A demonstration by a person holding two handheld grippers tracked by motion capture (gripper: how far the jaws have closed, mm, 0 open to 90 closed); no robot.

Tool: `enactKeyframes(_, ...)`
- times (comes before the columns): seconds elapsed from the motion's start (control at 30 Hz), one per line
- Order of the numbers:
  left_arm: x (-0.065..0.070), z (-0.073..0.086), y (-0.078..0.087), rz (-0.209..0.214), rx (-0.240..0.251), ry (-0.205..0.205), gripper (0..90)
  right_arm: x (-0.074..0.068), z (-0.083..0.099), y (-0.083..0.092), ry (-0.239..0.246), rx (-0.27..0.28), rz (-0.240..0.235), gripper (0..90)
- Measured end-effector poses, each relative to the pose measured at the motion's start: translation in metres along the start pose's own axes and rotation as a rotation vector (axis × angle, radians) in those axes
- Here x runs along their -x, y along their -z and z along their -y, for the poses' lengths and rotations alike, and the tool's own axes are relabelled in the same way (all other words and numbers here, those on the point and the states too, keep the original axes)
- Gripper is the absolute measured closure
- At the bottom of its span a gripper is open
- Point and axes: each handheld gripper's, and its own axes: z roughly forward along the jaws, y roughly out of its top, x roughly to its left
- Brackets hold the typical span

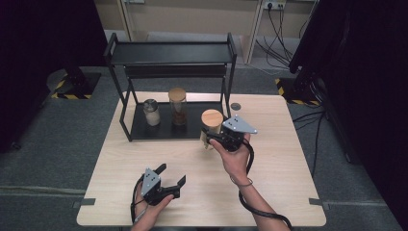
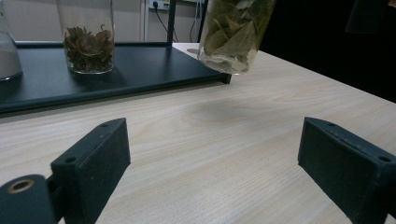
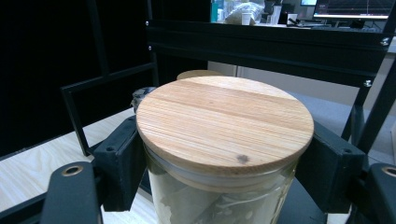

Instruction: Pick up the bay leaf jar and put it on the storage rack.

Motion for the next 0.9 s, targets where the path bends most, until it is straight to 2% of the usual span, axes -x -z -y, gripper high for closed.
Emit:
enactKeyframes(0.47,0.001,0.000,0.000,0.004,0.002,-0.003,8.5,0.002,-0.006,-0.020,-0.019,-0.003,0.012,25.2)
enactKeyframes(0.9,0.001,0.000,0.000,0.006,0.002,-0.004,8.5,0.010,-0.009,-0.033,-0.035,-0.011,0.043,25.2)
